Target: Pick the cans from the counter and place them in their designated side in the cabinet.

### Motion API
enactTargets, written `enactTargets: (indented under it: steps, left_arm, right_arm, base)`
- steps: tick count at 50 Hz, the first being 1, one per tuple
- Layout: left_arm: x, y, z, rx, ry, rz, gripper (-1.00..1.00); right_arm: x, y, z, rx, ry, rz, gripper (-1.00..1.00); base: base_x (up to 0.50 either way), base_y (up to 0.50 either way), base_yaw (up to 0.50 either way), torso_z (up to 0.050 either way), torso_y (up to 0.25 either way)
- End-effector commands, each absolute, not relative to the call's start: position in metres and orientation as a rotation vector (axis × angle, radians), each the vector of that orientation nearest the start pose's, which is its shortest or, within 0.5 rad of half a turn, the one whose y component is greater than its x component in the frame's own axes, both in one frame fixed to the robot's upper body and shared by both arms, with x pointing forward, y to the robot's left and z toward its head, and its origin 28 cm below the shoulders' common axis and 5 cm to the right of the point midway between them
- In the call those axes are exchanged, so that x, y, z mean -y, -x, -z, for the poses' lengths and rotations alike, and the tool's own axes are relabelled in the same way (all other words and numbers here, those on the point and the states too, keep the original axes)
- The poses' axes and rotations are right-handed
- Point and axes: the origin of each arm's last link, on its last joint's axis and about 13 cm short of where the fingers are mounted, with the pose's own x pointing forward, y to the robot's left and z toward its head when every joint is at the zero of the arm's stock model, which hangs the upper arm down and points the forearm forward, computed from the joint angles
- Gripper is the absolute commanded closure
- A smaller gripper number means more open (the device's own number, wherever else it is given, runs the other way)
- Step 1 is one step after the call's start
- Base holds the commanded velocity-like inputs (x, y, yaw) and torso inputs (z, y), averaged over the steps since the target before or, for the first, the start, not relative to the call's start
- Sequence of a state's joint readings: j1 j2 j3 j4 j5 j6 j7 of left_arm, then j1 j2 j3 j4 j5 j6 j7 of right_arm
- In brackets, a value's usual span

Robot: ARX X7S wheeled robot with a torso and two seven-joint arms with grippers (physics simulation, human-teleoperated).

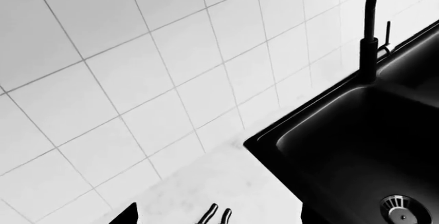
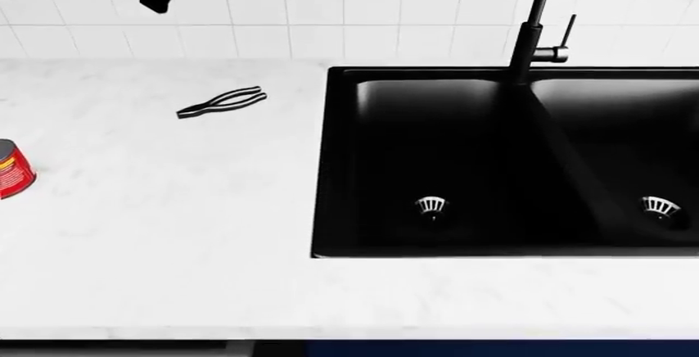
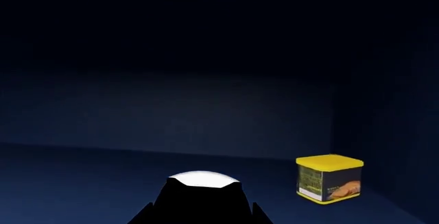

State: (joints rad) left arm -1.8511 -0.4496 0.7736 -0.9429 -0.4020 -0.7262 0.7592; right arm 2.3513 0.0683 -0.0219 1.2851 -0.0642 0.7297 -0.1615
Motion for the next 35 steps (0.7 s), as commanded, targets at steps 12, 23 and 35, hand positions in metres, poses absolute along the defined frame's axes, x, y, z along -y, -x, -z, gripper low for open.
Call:
enactTargets:
  steps: [12, 23, 35]
  left_arm:
    - [-0.3394, -0.3763, -0.4061, -0.152, -0.344, 0.46, -1.0]
    - [-0.3403, -0.3732, -0.4016, -0.158, -0.337, 0.46, -1.0]
    - [-0.342, -0.3709, -0.3981, -0.165, -0.333, 0.452, -1.0]
  right_arm:
    - [0.1301, -0.3126, -0.5641, 0.344, 0.055, -0.043, 1.0]
    - [0.1301, -0.3126, -0.5641, 0.344, 0.055, -0.043, 1.0]
    - [0.1301, -0.3126, -0.5641, 0.344, 0.055, -0.043, 1.0]
  base:
    - [0.25, 0.0, 0.0, 0.0, 0.001]
    - [0.25, 0.0, 0.0, 0.0, 0.001]
    - [0.24, 0.0, 0.0, 0.0, 0.001]
